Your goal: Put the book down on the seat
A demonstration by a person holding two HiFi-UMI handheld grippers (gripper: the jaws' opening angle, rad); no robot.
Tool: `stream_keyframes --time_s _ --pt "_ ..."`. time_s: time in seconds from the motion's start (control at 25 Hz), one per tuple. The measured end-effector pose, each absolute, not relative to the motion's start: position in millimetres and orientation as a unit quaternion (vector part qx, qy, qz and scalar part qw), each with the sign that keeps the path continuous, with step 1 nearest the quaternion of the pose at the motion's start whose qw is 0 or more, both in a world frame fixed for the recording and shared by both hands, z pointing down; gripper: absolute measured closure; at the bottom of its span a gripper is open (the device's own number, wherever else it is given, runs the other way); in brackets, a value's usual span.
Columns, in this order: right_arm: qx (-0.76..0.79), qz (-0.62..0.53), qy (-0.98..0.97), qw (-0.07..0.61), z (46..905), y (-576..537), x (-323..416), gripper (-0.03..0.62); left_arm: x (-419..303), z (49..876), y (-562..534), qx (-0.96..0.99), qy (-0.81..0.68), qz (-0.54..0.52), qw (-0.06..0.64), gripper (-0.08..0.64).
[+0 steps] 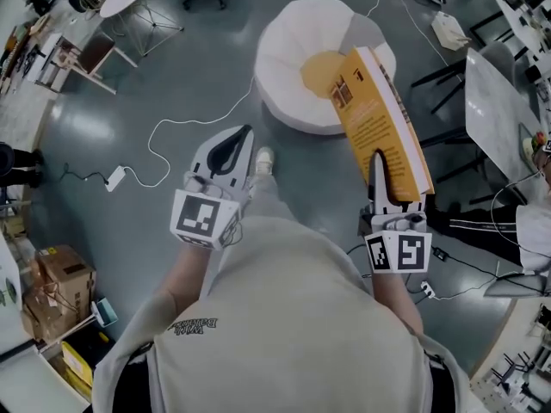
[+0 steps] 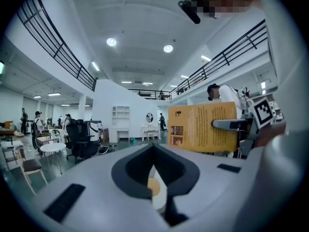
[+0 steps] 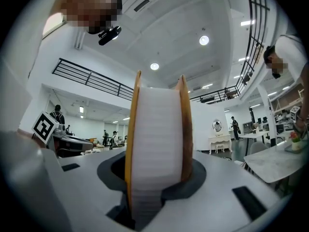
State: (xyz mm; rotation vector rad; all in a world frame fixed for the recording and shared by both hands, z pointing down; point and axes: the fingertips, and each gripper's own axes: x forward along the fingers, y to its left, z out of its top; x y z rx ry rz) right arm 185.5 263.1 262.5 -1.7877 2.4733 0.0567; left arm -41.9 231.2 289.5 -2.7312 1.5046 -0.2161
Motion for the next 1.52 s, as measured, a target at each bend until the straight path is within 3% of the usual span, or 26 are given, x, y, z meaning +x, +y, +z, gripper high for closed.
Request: stream_keyframes --time_s 1.0,1.52 --pt "-0.614 -0.018 0.789 0.001 261 -1 112 0.440 -115 293 -50 -0.886 0.454 -0.091 -0.029 0.551" --pt "-0.632 -0.023 0.774 -0.004 257 -95 68 0.440 -146 297 -142 -0.905 0.413 -0.099 -0.035 0.551"
